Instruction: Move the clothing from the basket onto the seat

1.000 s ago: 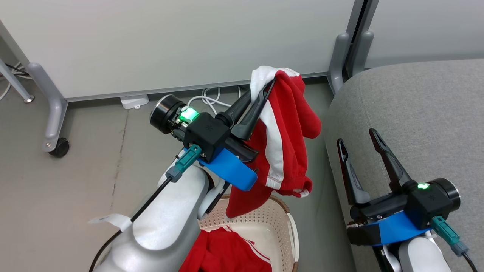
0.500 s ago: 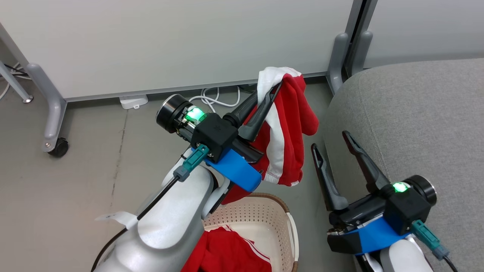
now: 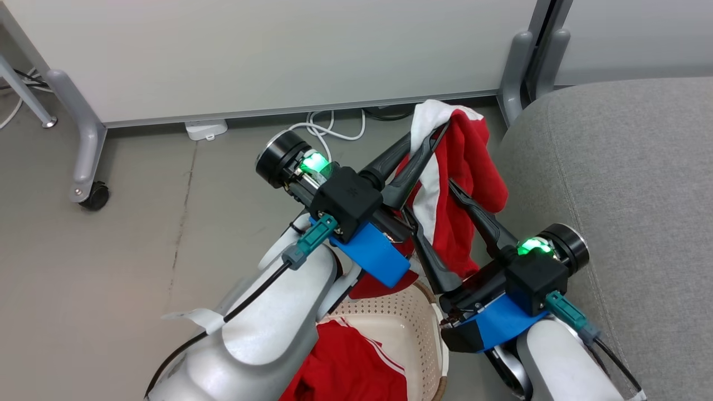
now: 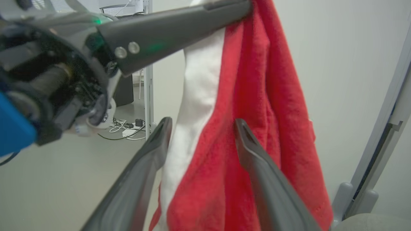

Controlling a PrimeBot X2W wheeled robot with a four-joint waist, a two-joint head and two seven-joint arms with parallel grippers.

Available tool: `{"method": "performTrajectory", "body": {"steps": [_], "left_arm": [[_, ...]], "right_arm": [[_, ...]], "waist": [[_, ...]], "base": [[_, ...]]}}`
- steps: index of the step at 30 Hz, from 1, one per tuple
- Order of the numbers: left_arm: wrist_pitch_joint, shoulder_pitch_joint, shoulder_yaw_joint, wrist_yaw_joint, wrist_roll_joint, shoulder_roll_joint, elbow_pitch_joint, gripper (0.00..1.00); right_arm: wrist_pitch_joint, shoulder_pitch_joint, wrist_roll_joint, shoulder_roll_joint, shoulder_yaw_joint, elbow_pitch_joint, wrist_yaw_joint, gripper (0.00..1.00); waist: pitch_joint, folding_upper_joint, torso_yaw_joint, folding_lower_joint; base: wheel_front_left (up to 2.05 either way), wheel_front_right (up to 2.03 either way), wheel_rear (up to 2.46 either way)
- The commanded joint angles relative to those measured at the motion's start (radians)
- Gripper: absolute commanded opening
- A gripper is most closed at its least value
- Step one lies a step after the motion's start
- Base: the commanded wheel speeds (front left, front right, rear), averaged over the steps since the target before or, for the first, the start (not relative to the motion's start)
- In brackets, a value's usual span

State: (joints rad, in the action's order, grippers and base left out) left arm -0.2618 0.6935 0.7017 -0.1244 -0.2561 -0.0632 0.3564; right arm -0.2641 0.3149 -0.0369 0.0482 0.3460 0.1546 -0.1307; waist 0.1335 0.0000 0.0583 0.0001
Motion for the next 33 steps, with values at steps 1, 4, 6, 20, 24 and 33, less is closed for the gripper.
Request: {"method": "performTrajectory", "body": {"steps": [1,4,6,20,24,33], "left_arm": [[-0.005,0.014,0.007,-0.007,0.001,0.002,-0.005,0.00],[-0.005,0.020,0.016,-0.003,0.000,0.005,-0.014,0.00],[-0.005,0.023,0.025,0.000,-0.003,0.008,-0.020,0.00],[-0.005,0.029,0.058,0.015,-0.017,0.012,-0.032,0.00],[-0.005,0.030,0.063,0.016,-0.021,0.013,-0.031,0.00],[-0.005,0.031,0.067,0.019,-0.024,0.013,-0.026,0.00]], "right_arm": [[-0.001,0.023,-0.004,0.004,0.002,0.015,0.000,1.00],[-0.001,0.046,0.011,0.004,-0.004,0.045,0.000,1.00],[-0.001,0.057,0.030,0.004,-0.021,0.061,0.000,1.00],[-0.001,0.097,0.046,0.004,-0.059,0.151,0.000,0.00],[-0.001,0.097,0.040,0.004,-0.061,0.154,0.000,0.00],[-0.001,0.097,0.025,0.004,-0.055,0.150,0.000,0.00]], "waist": [[0.008,0.0000,0.006,-0.0001],[0.018,0.0000,0.012,-0.0001],[0.023,0.0000,0.016,-0.0001],[0.030,0.0000,0.024,-0.0001],[0.028,0.0000,0.022,-0.0001],[0.031,0.0000,0.020,-0.0001]], "base": [[0.00,0.00,0.00],[0.00,0.00,0.00],[0.00,0.00,0.00],[0.00,0.00,0.00],[0.00,0.00,0.00],[0.00,0.00,0.00]]}}
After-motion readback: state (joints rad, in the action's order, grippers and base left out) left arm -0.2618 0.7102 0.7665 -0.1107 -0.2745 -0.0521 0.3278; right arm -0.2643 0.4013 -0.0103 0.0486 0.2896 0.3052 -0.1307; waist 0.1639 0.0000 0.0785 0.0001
